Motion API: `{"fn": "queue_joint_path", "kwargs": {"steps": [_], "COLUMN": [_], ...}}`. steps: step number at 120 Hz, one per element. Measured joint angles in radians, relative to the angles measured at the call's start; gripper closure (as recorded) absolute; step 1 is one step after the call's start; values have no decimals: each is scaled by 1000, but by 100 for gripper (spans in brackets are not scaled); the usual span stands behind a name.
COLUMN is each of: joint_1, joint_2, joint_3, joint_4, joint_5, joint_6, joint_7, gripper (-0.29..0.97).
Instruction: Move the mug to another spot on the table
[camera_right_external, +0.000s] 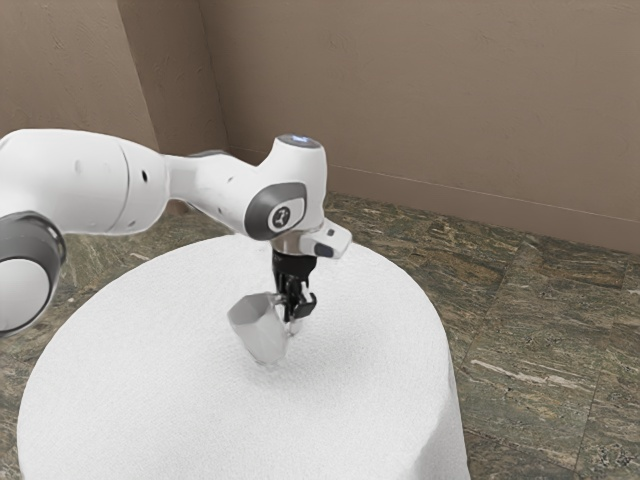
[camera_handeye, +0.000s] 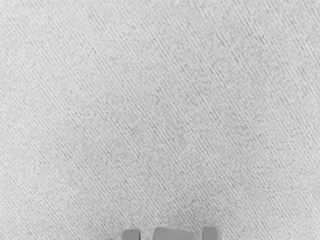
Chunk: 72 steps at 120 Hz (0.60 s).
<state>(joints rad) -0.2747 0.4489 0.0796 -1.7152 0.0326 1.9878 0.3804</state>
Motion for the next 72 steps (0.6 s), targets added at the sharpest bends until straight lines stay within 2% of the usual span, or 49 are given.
{"fn": "queue_joint_path", "kwargs": {"steps": [25,72], "joint_1": [0,-1], "joint_2": [-26,-39], "joint_3": [2,107], "joint_4": [26,-61], "joint_5": [33,42], "joint_6": [-26,-55], "joint_7": [-13,-29], "gripper": [72,77]}}
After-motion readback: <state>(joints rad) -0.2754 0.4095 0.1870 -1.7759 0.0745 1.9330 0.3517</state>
